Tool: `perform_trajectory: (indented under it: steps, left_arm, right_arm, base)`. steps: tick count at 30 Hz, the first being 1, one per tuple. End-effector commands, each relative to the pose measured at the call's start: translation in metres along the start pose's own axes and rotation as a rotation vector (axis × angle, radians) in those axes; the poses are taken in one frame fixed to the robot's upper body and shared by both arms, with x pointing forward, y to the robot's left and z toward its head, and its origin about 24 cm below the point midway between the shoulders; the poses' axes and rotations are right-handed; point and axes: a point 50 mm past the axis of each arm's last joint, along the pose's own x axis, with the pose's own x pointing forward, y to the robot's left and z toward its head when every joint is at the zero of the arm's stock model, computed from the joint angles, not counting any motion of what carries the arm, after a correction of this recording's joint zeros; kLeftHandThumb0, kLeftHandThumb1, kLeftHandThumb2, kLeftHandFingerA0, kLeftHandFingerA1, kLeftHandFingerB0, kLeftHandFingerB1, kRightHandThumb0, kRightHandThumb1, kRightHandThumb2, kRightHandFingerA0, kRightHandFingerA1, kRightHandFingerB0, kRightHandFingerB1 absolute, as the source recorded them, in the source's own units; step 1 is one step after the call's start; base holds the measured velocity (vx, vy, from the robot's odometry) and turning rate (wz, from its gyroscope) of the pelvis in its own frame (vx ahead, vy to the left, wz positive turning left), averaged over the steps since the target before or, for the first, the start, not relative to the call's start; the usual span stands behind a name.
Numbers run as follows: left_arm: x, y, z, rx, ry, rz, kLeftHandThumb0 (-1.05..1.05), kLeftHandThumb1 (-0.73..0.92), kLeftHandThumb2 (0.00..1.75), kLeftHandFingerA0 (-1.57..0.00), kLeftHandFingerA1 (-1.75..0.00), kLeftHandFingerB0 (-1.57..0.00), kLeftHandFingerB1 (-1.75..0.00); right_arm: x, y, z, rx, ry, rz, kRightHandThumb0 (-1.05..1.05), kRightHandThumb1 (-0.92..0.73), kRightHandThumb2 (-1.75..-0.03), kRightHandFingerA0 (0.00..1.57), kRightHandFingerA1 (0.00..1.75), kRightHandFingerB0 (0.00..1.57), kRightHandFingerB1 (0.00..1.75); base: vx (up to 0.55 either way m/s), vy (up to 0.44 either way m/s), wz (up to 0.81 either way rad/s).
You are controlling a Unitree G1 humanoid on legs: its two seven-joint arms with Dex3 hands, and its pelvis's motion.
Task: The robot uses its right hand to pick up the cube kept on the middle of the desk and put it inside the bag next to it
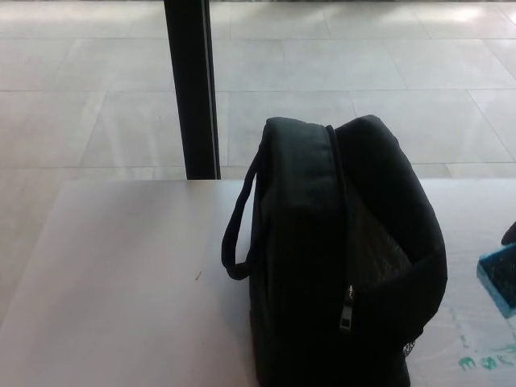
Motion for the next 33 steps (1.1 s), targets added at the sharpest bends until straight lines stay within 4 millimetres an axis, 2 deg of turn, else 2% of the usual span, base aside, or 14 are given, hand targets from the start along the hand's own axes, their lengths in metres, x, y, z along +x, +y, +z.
perform_trajectory:
  steps: [1, 2, 4, 5, 6, 7, 8, 9, 13, 14, 15, 16, 31, 33]
  left_arm:
    - [-0.005, 0.005, -0.003, 0.025, 0.012, 0.007, -0.53, 0.49, 0.89, -0.26, -0.57, -0.37, -0.58]
    - [-0.005, 0.005, -0.003, 0.022, 0.013, 0.005, -0.55, 0.50, 0.88, -0.27, -0.58, -0.36, -0.57]
    - [-0.005, 0.005, -0.003, 0.025, 0.014, 0.006, -0.58, 0.50, 0.88, -0.30, -0.59, -0.36, -0.57]
    - [-0.004, 0.005, -0.003, 0.029, 0.017, 0.007, -0.58, 0.50, 0.88, -0.30, -0.59, -0.36, -0.56]
    - [-0.005, 0.005, -0.004, 0.032, 0.020, 0.008, -0.58, 0.50, 0.88, -0.30, -0.59, -0.36, -0.56]
    - [-0.004, 0.005, -0.004, 0.022, 0.022, 0.020, -0.57, 0.50, 0.88, -0.31, -0.58, -0.38, -0.57]
    - [-0.004, 0.005, -0.004, 0.011, 0.022, 0.014, -0.54, 0.48, 0.87, -0.28, -0.58, -0.36, -0.57]
    - [-0.005, 0.005, -0.004, 0.015, 0.021, 0.013, -0.57, 0.48, 0.87, -0.29, -0.58, -0.34, -0.56]
    - [-0.005, 0.005, -0.003, 0.025, 0.021, 0.012, -0.56, 0.50, 0.88, -0.29, -0.58, -0.37, -0.57]
    - [-0.006, 0.005, -0.003, 0.027, 0.019, 0.016, -0.55, 0.50, 0.88, -0.29, -0.58, -0.38, -0.58]
    - [-0.006, 0.005, -0.003, 0.025, 0.019, 0.018, -0.55, 0.50, 0.88, -0.29, -0.58, -0.38, -0.58]
    - [-0.006, 0.005, -0.003, 0.011, 0.018, 0.014, -0.51, 0.48, 0.88, -0.27, -0.58, -0.38, -0.58]
    - [-0.005, 0.005, -0.010, 0.036, 0.040, 0.029, -0.56, 0.49, 0.87, -0.32, -0.59, -0.35, -0.55]
    - [-0.007, 0.005, -0.012, 0.017, 0.033, 0.016, -0.55, 0.48, 0.88, -0.28, -0.57, -0.36, -0.57]
  right_arm:
    - [0.006, -0.025, -0.002, 0.036, -0.056, -0.137, -0.16, -0.49, -1.06, 1.15, 1.33, 0.92, 1.15]
    - [0.009, -0.031, -0.002, 0.064, -0.058, -0.154, -0.14, -0.60, -0.95, 0.82, 1.72, 0.75, 1.39]
    - [0.013, -0.038, -0.001, 0.080, -0.067, -0.178, -0.15, -0.56, -1.02, 0.84, 1.74, 0.79, 1.35]
    - [0.015, -0.042, 0.002, 0.068, -0.093, -0.213, -0.18, -0.49, -1.08, 1.18, 1.34, 0.93, 1.13]
    - [0.015, -0.044, 0.003, 0.049, -0.117, -0.238, -0.18, -0.49, -1.08, 1.18, 1.34, 0.93, 1.13]
    - [0.018, -0.049, 0.006, 0.034, -0.107, -0.248, -0.15, -0.55, -1.00, 0.87, 1.75, 0.79, 1.35]
    - [0.021, -0.056, 0.008, 0.051, -0.103, -0.261, -0.20, -0.53, -1.05, 1.14, 1.34, 0.88, 1.15]
    - [0.025, -0.062, 0.010, 0.098, -0.103, -0.286, -0.11, -0.57, -0.98, 0.86, 1.74, 0.77, 1.41]
    - [0.034, -0.087, 0.021, 0.201, -0.120, -0.335, -0.20, -0.53, -1.15, 0.89, 1.75, 0.73, 1.50]
    - [0.036, -0.099, 0.035, 0.194, -0.160, -0.364, -0.28, -0.52, -1.16, 1.18, 1.38, 0.90, 1.21]
    - [0.036, -0.103, 0.039, 0.193, -0.173, -0.374, -0.28, -0.52, -1.16, 1.18, 1.38, 0.90, 1.21]
    - [0.036, -0.106, 0.044, 0.197, -0.191, -0.384, -0.19, -0.52, -1.17, 0.90, 1.75, 0.76, 1.52]
    - [0.022, -0.137, 0.126, 0.273, -0.479, -0.428, -0.20, -0.51, -1.19, 0.93, 1.75, 0.79, 1.56]
    - [0.013, -0.129, 0.137, 0.242, -0.529, -0.370, -0.26, -0.51, -1.14, 1.21, 1.40, 0.99, 1.27]
  base:
    - [0.00, 0.000, 0.00]
    - [0.00, 0.000, 0.00]
    - [0.00, 0.000, 0.00]
    - [0.00, 0.000, 0.00]
    - [0.00, 0.000, 0.00]
    - [0.00, 0.000, 0.00]
    - [0.00, 0.000, 0.00]
    - [0.00, 0.000, 0.00]
    - [0.00, 0.000, 0.00]
    - [0.00, 0.000, 0.00]
    - [0.00, 0.000, 0.00]
    - [0.00, 0.000, 0.00]
    - [0.00, 0.000, 0.00]
    - [0.00, 0.000, 0.00]
